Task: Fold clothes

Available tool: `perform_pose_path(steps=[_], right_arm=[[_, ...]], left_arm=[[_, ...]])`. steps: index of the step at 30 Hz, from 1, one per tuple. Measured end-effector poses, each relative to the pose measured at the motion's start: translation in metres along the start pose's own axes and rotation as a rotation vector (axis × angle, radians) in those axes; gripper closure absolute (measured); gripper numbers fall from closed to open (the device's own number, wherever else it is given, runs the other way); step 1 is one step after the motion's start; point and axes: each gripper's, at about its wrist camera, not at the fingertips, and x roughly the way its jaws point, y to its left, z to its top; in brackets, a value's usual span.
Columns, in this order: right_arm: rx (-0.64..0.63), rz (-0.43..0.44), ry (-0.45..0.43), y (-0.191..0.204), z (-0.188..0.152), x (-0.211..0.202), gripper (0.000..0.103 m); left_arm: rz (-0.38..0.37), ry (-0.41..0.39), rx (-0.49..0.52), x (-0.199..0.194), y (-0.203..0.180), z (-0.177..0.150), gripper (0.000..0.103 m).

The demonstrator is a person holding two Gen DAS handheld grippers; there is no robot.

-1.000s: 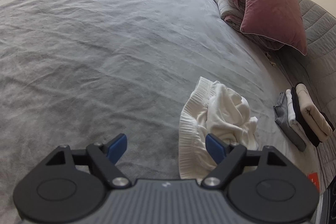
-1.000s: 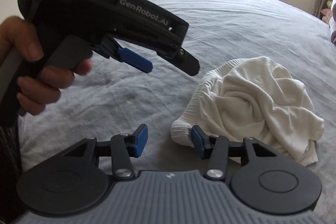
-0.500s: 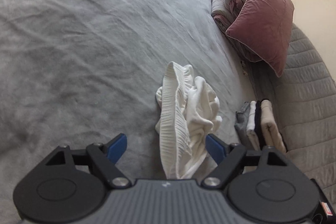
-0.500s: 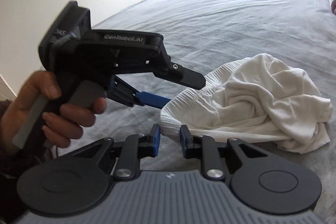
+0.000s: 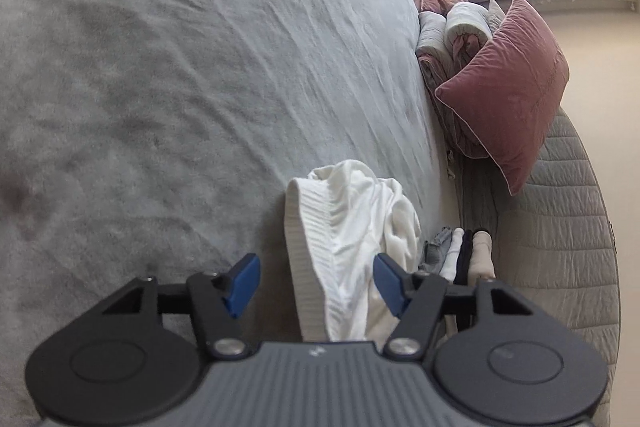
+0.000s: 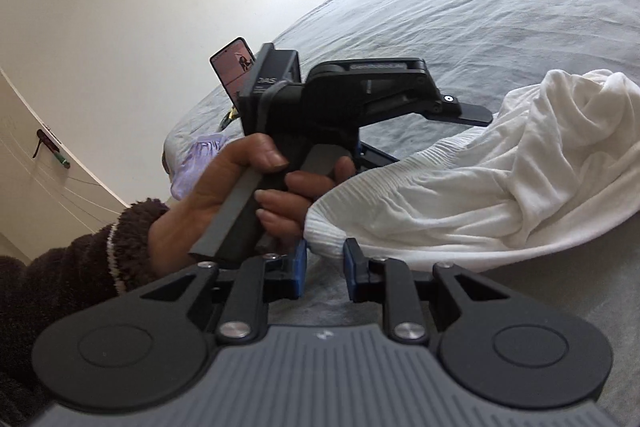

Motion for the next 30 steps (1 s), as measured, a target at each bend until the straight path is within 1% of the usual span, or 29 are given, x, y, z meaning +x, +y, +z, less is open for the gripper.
perform_pose_path(steps=[1, 3, 4, 5, 6, 9, 11, 16, 20, 25, 30], right_arm=[[0.002, 0.002, 0.001, 0.002, -0.001, 0.005, 0.080], [0.006, -0.002, 0.008, 0.001, -0.002, 0.009, 0.080], [0.007, -0.005, 0.014, 0.001, -0.004, 0.009, 0.080], [0.010, -0.009, 0.019, 0.002, -0.005, 0.009, 0.080], [0.011, -0.013, 0.025, 0.002, -0.006, 0.009, 0.080], [0.009, -0.019, 0.039, 0.010, -0.012, 0.006, 0.080], [0.012, -0.012, 0.047, 0.010, -0.015, 0.003, 0.080], [0.029, 0.025, 0.063, 0.010, -0.010, 0.022, 0.080], [0.063, 0.084, 0.068, 0.012, -0.001, 0.043, 0.080], [0.090, 0.136, 0.093, 0.019, 0.012, 0.083, 0.080], [0.079, 0.165, 0.131, 0.033, 0.018, 0.122, 0.080]], left_arm=[[-0.003, -0.004, -0.018, 0.003, 0.002, 0.000, 0.053], [-0.005, -0.018, -0.057, 0.008, 0.005, -0.001, 0.071], [-0.004, -0.028, -0.072, 0.009, 0.006, -0.001, 0.077], [0.007, -0.047, -0.069, 0.009, 0.004, -0.002, 0.090], [0.027, -0.076, -0.050, 0.006, 0.000, -0.002, 0.099], [0.087, -0.156, 0.010, -0.002, -0.010, -0.003, 0.100], [0.117, -0.193, 0.057, -0.010, -0.016, -0.002, 0.100], [0.220, -0.277, 0.175, -0.038, -0.024, 0.010, 0.100], [0.302, -0.345, 0.266, -0.060, -0.029, 0.019, 0.100], [0.386, -0.417, 0.327, -0.085, -0.025, 0.033, 0.100], [0.482, -0.467, 0.387, -0.106, -0.018, 0.044, 0.100]])
